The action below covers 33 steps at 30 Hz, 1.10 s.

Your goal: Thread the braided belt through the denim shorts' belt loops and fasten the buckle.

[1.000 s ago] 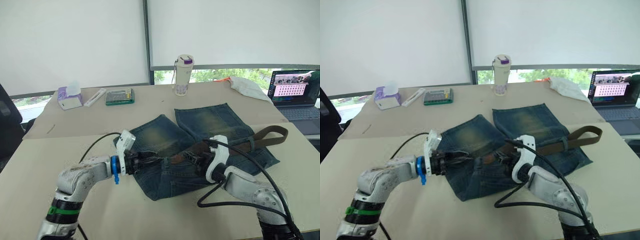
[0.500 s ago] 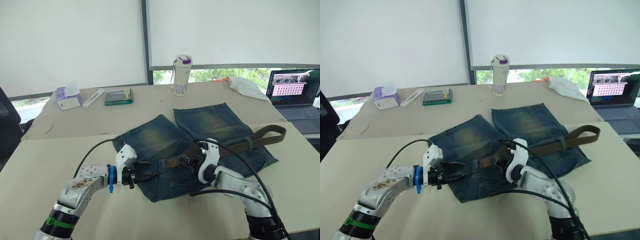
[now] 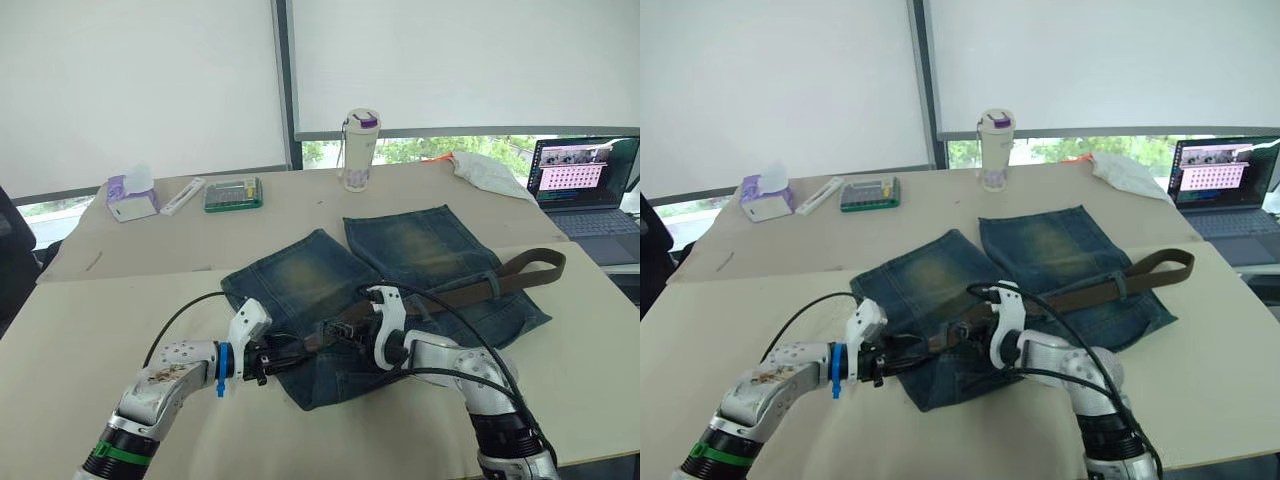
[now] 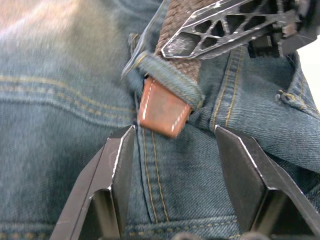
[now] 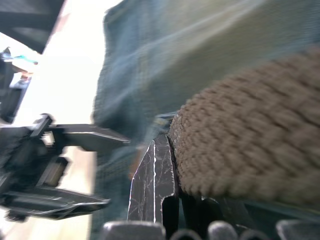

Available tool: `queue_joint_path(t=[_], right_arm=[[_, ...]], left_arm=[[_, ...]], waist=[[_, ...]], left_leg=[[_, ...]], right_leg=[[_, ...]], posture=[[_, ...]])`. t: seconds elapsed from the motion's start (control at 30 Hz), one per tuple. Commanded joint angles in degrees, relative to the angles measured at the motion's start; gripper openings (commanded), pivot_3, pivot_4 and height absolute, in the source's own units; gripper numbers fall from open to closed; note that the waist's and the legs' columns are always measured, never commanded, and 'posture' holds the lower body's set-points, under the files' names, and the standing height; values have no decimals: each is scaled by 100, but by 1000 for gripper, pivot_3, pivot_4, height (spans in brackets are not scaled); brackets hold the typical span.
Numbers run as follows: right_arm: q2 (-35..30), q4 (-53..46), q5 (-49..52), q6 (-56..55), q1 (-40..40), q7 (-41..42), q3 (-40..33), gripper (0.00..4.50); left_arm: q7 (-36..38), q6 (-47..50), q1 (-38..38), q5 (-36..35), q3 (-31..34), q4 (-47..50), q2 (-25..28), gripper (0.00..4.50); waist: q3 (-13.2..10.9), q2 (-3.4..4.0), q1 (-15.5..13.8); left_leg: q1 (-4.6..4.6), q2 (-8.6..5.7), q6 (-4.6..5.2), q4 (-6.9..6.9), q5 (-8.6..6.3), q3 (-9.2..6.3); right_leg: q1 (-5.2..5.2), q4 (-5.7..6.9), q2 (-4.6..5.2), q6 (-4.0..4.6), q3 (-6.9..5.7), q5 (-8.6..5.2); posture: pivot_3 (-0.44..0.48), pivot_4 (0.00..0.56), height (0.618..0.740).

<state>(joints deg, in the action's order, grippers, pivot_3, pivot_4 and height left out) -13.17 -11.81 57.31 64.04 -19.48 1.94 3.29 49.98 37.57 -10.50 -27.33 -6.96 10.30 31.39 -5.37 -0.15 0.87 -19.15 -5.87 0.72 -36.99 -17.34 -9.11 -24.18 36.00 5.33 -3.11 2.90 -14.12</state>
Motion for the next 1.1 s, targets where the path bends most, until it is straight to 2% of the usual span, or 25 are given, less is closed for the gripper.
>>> queue_joint_path(t=[0.03, 0.23, 0.37, 0.57, 0.7, 0.83, 0.87, 0.97, 1.07, 1.1], right_arm=[[176, 25, 0, -87, -111, 361, -65, 0], [317, -64, -37, -54, -86, 583, -213, 0], [322, -265, 41, 2, -3, 779, -224, 0], [310, -456, 81, 37, 69, 978, -254, 0], [334, -478, 14, 20, 76, 974, -276, 0], [274, -507, -114, -30, 58, 1057, -201, 0], [193, -552, -295, -137, 38, 1100, -123, 0], [-184, -994, -560, -237, 110, 1256, -26, 1143], [-1204, -1843, -1382, -424, 247, 1439, 520, 2198], [-1482, -2169, -1449, -439, 322, 1490, 477, 2507]], left_arm=[[-194, 504, -37, -402, 303, 139, -130, 2684], [-511, 1352, -141, -932, 615, 132, -357, 2684], [-731, 1498, -201, -940, 625, 37, -537, 2684], [-956, 1892, -343, -1365, 1002, 2, -788, 2684], [-848, 1972, -387, -1492, 1001, 36, -737, 1521], [-874, 1960, -413, -1477, 1021, 5, -759, 175], [-874, 1958, -418, -1476, 1023, -1, -758, 21], [-815, 1921, -438, -1452, 1032, -34, -664, 0], [-735, 1863, -492, -1419, 1113, -136, -504, 0], [-655, 1823, -519, -1389, 1160, -221, -370, 0]], waist=[[0, 0, 5], [1, 1, 20], [1, 1, 12], [1, 1, 9], [1, 1, 3], [1, 1, -7], [1, 1, -7], [1, 1, -8], [2, 1, -26], [1, 1, -31]], left_leg=[[0, 0, 0, 0, 0, 0], [0, 1, -2, 1, 1, -1], [0, 0, -3, 0, 2, -1], [0, 0, -4, -1, 2, -1], [0, -2, -4, -1, 2, -1], [0, -4, -4, -2, 2, -1], [0, -5, -4, -2, 2, -1], [0, -4, -5, -2, 2, -1], [-2, -10, -4, -6, 2, -1], [-2, -13, -3, -7, 2, -1]], right_leg=[[0, 1, 0, 0, 0, 0], [-4, 8, -2, 0, 0, 0], [-3, 8, -1, 1, 0, 0], [-3, 7, 0, 1, 0, 1], [-3, 7, 1, 1, 0, 1], [-3, 6, 2, 1, 0, 1], [-3, 6, 3, 1, 0, 1], [-4, 6, 2, 1, 0, 1], [-3, 3, 5, 1, -5, 1], [-2, 0, 6, 0, -8, 1]], posture=[[0, 150, 740], [0, 150, 740], [0, 150, 740], [0, 150, 740], [0, 150, 740], [0, 150, 740], [0, 150, 740], [0, 150, 740], [0, 150, 740], [0, 150, 740]])
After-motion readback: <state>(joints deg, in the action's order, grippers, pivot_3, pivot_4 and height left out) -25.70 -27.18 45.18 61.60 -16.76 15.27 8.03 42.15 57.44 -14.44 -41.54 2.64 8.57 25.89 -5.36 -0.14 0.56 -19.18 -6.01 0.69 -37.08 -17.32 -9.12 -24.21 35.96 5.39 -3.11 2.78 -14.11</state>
